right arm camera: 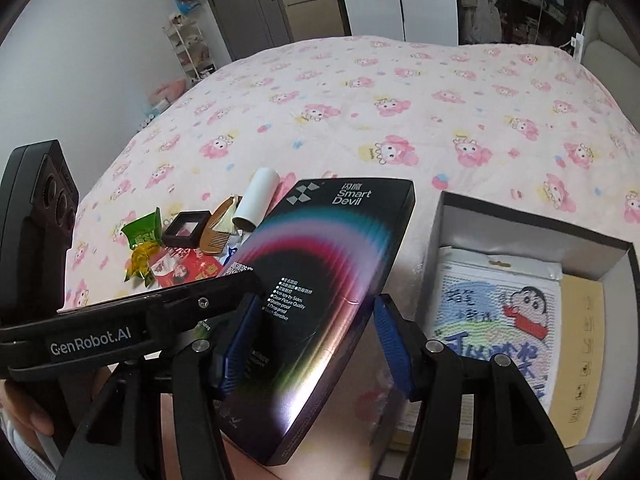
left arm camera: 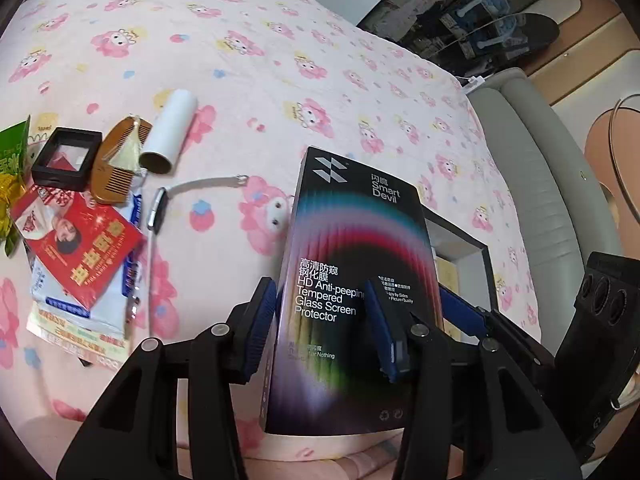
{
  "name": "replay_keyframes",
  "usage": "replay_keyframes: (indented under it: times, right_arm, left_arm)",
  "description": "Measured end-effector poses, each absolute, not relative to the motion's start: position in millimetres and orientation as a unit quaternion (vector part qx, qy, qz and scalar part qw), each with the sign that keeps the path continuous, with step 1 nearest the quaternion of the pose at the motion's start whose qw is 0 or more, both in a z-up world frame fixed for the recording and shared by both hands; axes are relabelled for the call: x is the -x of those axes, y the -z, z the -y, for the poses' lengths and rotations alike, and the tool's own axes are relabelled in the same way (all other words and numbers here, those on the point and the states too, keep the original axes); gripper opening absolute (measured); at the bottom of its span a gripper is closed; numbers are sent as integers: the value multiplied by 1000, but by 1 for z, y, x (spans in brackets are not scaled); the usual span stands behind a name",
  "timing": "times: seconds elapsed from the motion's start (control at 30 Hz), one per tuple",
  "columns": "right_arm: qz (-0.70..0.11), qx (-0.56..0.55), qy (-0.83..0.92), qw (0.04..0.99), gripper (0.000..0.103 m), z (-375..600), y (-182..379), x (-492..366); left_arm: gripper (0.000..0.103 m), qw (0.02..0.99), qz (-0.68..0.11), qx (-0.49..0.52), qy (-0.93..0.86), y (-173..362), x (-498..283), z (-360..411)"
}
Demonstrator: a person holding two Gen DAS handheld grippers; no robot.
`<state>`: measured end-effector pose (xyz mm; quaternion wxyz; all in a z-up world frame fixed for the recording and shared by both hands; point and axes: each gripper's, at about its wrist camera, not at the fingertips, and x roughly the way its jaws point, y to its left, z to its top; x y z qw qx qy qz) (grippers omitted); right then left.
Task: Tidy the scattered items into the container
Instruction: 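Carry the Smart Devil box over the black box with the right gripper, then lower the Smart Devil box into the black box beside the kit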
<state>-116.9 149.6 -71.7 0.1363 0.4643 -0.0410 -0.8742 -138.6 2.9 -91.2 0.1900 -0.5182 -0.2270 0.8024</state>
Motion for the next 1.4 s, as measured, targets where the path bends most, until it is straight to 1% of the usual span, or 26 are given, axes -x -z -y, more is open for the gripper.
replay_keyframes:
  times: [0.17,0.43,0.63,0.73,0.87,1.0,1.13,1.3,1.4]
  right_arm:
    - [38,-461,877,132,55,-174,61,114]
    - [39,-464,880,94,55,-249,57,107]
    - [64,-473,877,64,55,-312,68,99]
    - [94,-481,870,50,55,-336,81,97]
    - [116,-496,860,30,54,-356,95,100]
    - [100,-503,859,5,48,-358,101,104]
    - [82,-526,846,-9,48,-357,116,112]
    - [86,-559,825,-14,48,-364,135,116]
    - [87,-570,817,-15,48,-366,141,118]
  left_arm:
    - [46,203,220,517,-802,79,136,-26]
    - [46,251,201,541,-777,83,142,-110]
    - [46,274,178,563,-759,94,147,-170]
    - [46,274,169,575,-752,104,152,-192]
    - [46,276,186,594,-733,121,158,-205]
    - [46,259,184,606,-729,133,162,-214]
    - [46,245,174,617,-728,147,160,-223]
    - [45,231,172,628,-723,160,157,-226]
    - [44,227,162,626,-728,159,156,-227]
